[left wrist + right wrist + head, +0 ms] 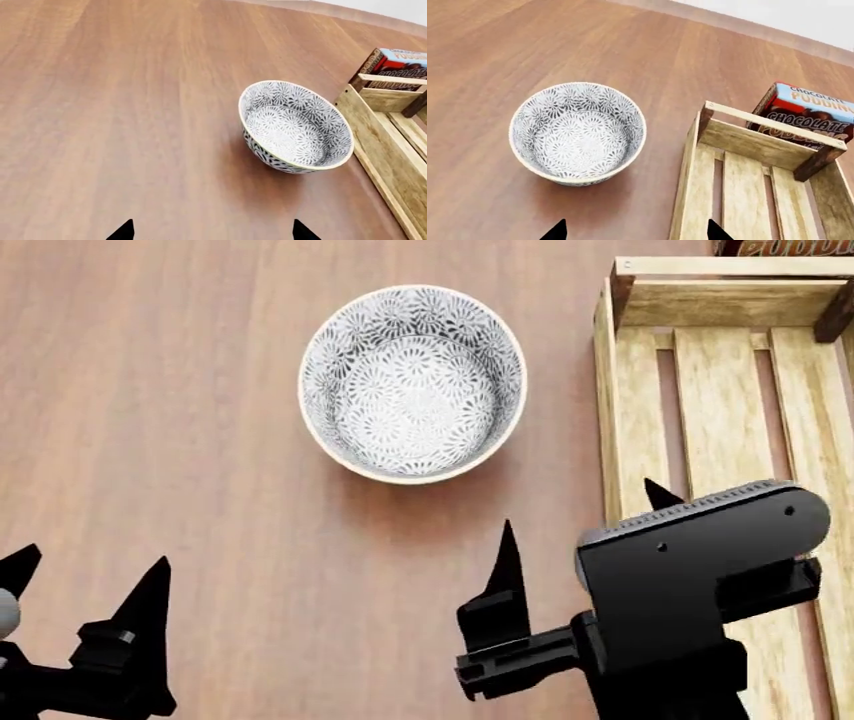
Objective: Pick up the bowl on the left and put it in the tray.
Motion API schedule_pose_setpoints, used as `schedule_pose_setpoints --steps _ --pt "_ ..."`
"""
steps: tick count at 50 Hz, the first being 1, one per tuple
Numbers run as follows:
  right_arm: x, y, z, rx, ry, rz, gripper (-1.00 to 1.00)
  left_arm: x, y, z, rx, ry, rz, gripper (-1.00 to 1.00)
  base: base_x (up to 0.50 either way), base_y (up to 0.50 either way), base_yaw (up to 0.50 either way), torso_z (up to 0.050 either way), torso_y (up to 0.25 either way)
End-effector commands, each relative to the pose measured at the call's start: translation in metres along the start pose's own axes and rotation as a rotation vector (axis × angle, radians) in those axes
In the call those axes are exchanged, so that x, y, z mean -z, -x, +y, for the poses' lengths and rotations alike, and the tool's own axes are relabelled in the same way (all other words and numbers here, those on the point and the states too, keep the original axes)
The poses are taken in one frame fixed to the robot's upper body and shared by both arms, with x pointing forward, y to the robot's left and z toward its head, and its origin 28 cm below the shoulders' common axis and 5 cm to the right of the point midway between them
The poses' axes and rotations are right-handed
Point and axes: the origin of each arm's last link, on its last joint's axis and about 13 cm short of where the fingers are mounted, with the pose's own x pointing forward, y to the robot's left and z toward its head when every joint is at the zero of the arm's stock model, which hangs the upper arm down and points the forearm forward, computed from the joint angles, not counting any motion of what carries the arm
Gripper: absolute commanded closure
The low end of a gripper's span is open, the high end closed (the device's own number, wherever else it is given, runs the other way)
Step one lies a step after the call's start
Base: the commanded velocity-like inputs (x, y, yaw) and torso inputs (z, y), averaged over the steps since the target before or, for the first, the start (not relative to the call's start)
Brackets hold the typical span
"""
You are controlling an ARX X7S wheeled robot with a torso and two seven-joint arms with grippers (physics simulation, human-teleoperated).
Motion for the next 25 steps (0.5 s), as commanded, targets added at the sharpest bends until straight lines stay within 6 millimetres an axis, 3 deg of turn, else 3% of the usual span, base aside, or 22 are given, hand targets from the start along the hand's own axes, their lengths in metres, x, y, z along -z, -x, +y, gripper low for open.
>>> schedule_pose_setpoints --steps 1,12,25 --pt "-0.014 -0.030 -0.021 -0.100 0.214 0.023 -1.00 0.003 0.000 0.000 0.005 -0.012 0.019 -1.00 0.00 0.00 0.00 0.000 0.000" --pt "-0.033 -0.068 -0.030 -0.254 0.470 0.054 -1.00 0.005 0.001 0.000 0.011 -0.020 0.030 -1.00 0.00 0.00 0.00 0.000 0.000" --pt "-0.021 -0.106 -0.023 -0.350 0.761 0.086 -1.00 0.012 0.003 0.005 0.003 -0.006 0.049 -1.00 0.00 0.00 0.00 0.000 0.000"
